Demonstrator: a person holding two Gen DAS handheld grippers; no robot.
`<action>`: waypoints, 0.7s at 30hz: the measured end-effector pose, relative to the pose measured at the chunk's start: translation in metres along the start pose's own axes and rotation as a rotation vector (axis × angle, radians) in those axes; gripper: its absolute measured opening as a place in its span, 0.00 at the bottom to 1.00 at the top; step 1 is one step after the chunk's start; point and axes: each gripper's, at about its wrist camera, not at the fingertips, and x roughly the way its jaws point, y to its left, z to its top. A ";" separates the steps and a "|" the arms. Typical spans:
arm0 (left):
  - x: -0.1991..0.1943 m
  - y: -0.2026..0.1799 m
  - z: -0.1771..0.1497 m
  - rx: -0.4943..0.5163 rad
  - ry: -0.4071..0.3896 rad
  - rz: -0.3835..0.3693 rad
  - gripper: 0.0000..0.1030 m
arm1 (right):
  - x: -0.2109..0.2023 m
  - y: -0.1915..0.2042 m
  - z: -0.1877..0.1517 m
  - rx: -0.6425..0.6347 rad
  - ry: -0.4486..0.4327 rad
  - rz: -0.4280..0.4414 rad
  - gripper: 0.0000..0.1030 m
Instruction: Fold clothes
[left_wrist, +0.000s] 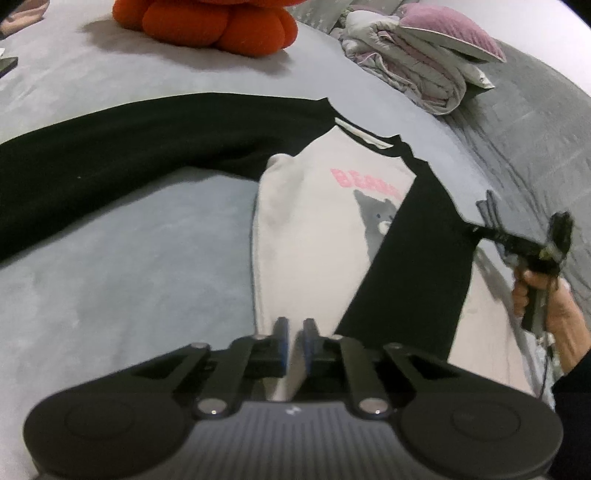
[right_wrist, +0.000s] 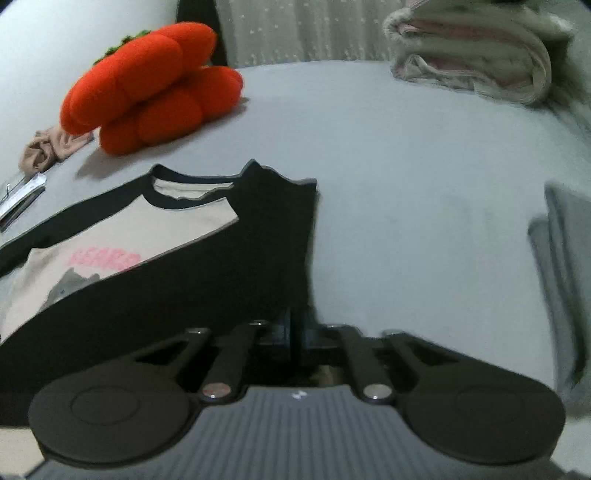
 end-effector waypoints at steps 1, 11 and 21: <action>0.000 0.001 0.000 0.001 0.001 0.004 0.03 | -0.004 0.001 0.003 0.018 -0.021 -0.004 0.05; 0.001 0.003 -0.001 0.012 0.006 0.002 0.03 | 0.005 -0.022 -0.002 0.153 -0.023 0.013 0.04; -0.001 -0.005 0.000 0.068 0.000 0.012 0.04 | -0.009 0.008 -0.001 -0.023 -0.054 -0.120 0.42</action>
